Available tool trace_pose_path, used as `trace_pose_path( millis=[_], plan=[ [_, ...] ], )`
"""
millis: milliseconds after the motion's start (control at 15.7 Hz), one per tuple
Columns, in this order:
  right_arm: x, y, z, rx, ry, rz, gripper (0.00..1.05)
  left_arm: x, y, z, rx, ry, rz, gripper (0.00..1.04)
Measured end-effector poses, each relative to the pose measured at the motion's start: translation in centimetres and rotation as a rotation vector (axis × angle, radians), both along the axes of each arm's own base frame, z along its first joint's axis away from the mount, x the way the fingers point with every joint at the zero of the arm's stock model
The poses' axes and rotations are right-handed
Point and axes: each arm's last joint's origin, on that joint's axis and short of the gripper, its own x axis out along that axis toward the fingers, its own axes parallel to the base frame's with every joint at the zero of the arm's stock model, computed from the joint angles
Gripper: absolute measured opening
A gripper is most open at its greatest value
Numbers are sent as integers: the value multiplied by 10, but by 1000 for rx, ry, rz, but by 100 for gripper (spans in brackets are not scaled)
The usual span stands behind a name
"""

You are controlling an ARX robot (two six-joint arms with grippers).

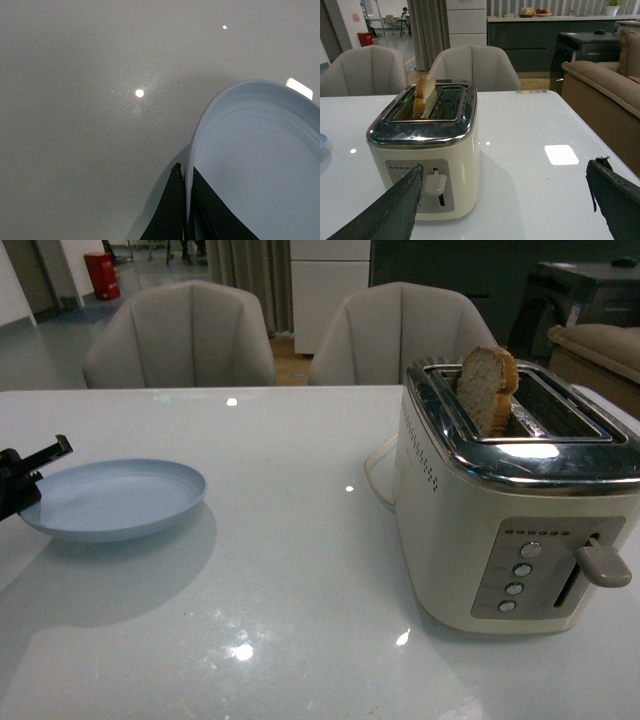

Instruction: Left arm holds plate, right arm toasts bread

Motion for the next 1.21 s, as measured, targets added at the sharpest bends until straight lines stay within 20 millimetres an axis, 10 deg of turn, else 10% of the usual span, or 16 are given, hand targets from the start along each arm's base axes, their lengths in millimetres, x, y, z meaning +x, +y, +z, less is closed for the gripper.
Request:
trace_pose_path(
  millis=[763, 1081, 1208],
  plan=[
    [0, 0, 0, 0, 0, 0, 98, 9, 11, -14, 87, 61, 60, 3],
    [0, 0, 0, 0, 0, 0, 98, -5, 3, -25, 252, 124, -38, 63],
    [0, 0, 0, 0, 0, 0, 98, -7, 2, -22, 265, 127, -55, 66]
  ],
)
